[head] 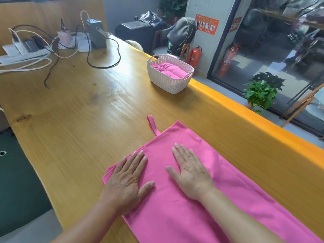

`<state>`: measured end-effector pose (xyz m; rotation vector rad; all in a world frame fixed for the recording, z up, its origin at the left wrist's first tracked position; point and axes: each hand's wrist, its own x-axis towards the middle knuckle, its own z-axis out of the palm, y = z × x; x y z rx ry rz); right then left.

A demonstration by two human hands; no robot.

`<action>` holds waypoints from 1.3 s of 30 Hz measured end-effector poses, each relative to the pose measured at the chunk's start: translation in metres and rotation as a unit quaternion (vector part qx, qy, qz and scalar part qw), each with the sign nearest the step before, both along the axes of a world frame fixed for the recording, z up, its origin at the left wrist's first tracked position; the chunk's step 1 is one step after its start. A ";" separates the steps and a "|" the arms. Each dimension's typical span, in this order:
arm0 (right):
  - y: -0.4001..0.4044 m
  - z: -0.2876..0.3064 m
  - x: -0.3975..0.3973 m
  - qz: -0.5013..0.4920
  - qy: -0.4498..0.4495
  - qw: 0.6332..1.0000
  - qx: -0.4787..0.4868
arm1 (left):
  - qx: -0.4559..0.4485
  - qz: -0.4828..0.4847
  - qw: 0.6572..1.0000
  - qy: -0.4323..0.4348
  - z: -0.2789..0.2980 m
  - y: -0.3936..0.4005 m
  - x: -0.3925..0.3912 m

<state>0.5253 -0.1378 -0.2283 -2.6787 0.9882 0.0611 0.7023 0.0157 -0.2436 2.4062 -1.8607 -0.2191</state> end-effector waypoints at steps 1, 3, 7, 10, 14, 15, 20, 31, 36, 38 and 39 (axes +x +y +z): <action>-0.017 -0.003 -0.010 -0.028 0.010 1.000 -0.011 | 0.002 -0.001 1.000 0.002 0.001 -0.001 0.002; -0.048 0.000 -0.031 -0.094 0.041 0.995 -0.020 | 0.024 0.000 1.000 0.017 0.005 -0.001 0.000; -0.047 0.012 -0.047 -0.129 0.002 0.991 -0.044 | 0.020 0.031 0.999 -0.002 0.017 -0.020 -0.020; 0.003 0.018 -0.040 -0.091 -0.073 0.993 0.002 | -0.054 -0.022 0.998 0.008 0.020 -0.055 -0.049; 0.035 0.001 -0.060 -0.081 -0.045 0.995 0.030 | -0.007 -0.077 0.996 0.044 0.011 -0.083 -0.077; 0.028 -0.002 -0.071 -0.087 -0.024 0.996 0.012 | -0.002 -0.078 0.996 0.031 0.008 -0.084 -0.078; -0.019 -0.004 -0.126 -0.209 0.023 0.977 -0.040 | 0.013 -0.053 0.998 0.023 0.007 -0.087 -0.081; 0.028 -0.008 -0.189 -0.239 -0.002 0.970 -0.033 | 0.000 -0.164 0.986 0.001 -0.002 -0.124 -0.147; 0.019 0.005 -0.218 -0.336 -0.008 0.941 -0.035 | -0.015 -0.157 0.987 0.041 0.010 -0.123 -0.168; 0.046 0.008 -0.204 -0.303 -0.067 0.950 -0.026 | -0.043 -0.207 0.975 0.066 0.010 -0.120 -0.192; 0.063 0.007 -0.198 -0.283 -0.085 0.955 -0.010 | -0.042 -0.234 0.969 0.069 0.007 -0.117 -0.201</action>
